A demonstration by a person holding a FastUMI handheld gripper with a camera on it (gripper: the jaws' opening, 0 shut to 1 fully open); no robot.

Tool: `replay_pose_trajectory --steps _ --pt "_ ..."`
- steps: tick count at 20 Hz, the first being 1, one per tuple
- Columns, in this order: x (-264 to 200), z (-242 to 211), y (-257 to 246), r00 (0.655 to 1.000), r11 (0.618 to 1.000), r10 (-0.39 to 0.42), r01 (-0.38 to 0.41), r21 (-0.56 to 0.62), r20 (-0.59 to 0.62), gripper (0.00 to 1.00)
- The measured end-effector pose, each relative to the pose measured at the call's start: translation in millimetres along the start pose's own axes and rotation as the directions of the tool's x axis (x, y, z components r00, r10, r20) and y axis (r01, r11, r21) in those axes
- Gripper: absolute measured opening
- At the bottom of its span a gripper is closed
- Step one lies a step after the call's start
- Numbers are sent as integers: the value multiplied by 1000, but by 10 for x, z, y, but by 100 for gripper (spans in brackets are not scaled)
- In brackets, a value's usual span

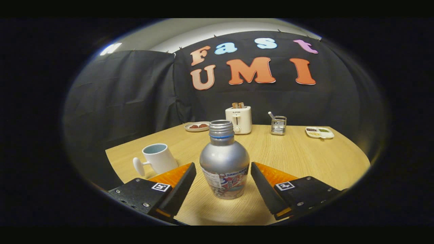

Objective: Take the bottle from table, then pour the juice into the cup, finally place the bottle on the coaster

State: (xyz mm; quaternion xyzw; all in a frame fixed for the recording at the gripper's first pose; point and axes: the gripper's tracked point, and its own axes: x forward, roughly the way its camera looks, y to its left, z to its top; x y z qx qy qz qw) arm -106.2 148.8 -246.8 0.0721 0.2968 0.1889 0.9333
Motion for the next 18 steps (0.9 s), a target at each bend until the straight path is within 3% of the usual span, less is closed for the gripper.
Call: replay_pose_trajectory --steps 7,8,18 --pt "43 -216 -53 998 999 -40 42 30 -58 91" --pt "66 -208 -53 998 999 -42 44 33 -54 82" --pt "99 39 -27 995 993 -102 102 -60 -11 78"
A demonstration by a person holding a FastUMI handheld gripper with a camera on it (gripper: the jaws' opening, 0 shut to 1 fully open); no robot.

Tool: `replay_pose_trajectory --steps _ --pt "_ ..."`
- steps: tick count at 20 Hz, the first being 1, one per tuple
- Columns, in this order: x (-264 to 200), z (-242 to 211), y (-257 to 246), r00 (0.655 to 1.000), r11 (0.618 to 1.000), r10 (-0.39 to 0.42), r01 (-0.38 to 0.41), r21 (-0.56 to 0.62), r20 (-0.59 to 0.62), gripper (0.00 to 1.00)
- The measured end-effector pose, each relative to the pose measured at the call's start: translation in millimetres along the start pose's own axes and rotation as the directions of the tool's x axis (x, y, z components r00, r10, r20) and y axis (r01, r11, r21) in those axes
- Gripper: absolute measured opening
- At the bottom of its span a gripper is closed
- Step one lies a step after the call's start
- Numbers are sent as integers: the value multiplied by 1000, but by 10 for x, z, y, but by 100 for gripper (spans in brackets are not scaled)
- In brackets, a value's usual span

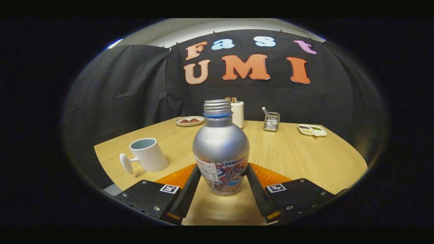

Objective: Take the bottle from table, then pour the juice into the cup, finally place the bottle on the coaster

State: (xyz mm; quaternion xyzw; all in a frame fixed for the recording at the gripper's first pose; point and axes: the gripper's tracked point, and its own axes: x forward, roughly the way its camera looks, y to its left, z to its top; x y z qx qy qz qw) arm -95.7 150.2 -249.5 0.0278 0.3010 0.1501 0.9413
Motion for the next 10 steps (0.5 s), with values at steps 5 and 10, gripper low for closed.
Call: replay_pose_trajectory --steps 5,10 --pt "49 167 -84 998 994 -57 58 -98 14 78" --pt "115 336 -107 987 952 -150 158 -261 51 77"
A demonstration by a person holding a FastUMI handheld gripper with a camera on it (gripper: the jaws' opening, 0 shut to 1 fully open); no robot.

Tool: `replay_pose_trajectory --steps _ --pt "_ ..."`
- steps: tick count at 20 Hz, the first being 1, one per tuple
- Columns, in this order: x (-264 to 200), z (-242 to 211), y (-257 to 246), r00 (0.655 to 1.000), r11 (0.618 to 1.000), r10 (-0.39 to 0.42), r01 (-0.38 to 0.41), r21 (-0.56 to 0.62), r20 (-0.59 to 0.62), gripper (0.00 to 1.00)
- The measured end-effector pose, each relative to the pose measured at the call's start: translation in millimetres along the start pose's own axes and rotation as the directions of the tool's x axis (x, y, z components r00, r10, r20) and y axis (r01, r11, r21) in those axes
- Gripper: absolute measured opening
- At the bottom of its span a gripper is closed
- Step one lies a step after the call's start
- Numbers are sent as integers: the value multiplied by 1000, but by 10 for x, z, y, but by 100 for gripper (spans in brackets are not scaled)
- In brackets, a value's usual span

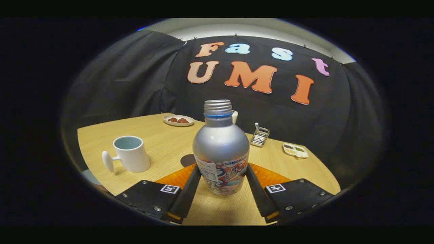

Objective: Take the bottle from table, then pour the juice into the cup, finally place the bottle on the coaster

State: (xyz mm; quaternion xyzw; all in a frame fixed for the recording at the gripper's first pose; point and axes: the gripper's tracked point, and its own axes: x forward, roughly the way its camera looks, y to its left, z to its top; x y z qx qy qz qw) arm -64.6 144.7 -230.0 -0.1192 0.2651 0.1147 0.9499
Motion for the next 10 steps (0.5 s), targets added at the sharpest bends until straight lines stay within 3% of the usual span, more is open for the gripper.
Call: replay_pose_trajectory --steps 10 --pt "169 142 16 989 952 -145 146 -267 23 77"
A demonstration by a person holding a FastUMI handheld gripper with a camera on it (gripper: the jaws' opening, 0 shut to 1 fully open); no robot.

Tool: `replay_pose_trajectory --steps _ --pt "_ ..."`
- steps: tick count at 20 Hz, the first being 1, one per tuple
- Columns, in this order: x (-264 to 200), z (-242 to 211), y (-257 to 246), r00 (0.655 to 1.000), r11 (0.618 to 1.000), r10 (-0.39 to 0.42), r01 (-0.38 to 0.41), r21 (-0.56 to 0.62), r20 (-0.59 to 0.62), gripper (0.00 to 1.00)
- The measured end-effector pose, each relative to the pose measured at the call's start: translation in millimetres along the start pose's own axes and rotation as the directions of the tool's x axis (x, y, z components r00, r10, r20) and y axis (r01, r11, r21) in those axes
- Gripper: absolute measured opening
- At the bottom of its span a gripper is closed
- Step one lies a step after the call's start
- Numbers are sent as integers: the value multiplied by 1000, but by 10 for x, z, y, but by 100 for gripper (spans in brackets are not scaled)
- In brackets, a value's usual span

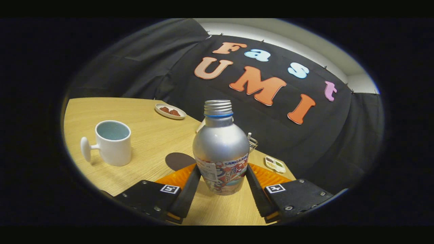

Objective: Take the bottle from table, then pour the juice into the cup, finally place the bottle on the coaster

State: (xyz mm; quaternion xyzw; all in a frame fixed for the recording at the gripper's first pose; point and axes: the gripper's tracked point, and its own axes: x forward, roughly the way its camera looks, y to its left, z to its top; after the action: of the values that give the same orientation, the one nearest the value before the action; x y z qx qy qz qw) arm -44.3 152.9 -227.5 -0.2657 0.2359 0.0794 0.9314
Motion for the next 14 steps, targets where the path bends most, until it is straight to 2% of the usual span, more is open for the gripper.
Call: replay_pose_trajectory --steps 3,6,11,14 --pt "5 77 13 999 995 -32 34 -99 21 77" --pt "26 123 59 997 970 -66 76 -230 50 77" --pt "23 221 61 986 896 -118 158 -415 120 77" --pt "1 327 113 979 853 -115 185 -489 169 77"
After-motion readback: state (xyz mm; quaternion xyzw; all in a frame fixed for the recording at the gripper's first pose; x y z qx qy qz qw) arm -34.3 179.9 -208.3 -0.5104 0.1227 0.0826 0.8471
